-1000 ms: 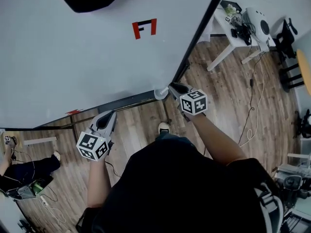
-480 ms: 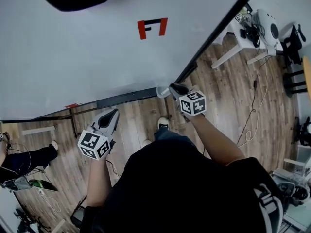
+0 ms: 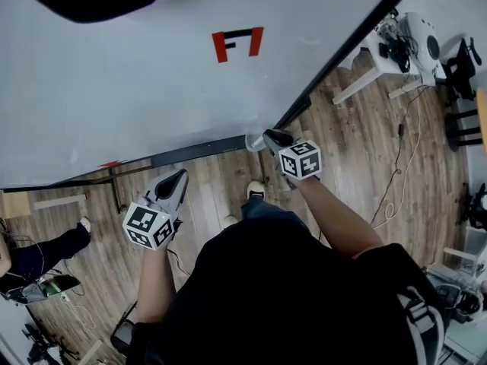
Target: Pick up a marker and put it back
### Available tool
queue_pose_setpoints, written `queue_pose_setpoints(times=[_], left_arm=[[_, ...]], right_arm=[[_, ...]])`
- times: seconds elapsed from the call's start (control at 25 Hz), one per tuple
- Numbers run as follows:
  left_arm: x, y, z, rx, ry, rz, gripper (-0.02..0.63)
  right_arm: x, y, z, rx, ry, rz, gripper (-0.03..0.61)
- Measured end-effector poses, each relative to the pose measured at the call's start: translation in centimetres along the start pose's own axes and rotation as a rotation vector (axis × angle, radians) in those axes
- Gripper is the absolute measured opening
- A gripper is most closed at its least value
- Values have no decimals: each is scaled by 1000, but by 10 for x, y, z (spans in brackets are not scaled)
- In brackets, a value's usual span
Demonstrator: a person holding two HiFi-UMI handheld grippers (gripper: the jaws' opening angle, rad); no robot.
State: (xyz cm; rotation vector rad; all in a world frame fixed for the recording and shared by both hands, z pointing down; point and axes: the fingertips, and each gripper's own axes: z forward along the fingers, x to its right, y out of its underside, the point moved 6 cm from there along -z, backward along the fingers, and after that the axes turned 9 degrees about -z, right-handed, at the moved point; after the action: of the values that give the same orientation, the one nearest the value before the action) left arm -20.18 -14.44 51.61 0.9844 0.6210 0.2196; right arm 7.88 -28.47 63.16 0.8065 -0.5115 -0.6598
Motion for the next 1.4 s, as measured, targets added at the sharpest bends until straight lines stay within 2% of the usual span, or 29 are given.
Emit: queue_pose_setpoints(times=[0.32,0.64,0.92,1.4], left_arm=[[0,0,-2,-2,6,0,11],[2,0,-8,4,25,13,11],[11,-3,-19,12,52,43,11],[31,-9,-37,25,104,107,11]], right_arm=[[2,-7,0,5,12,-18,78],[9,-18,-15,35,66,-25,92],[9,-32,-47,104,119,-11,91],[-21,-51,-105,197,144,-26,72]])
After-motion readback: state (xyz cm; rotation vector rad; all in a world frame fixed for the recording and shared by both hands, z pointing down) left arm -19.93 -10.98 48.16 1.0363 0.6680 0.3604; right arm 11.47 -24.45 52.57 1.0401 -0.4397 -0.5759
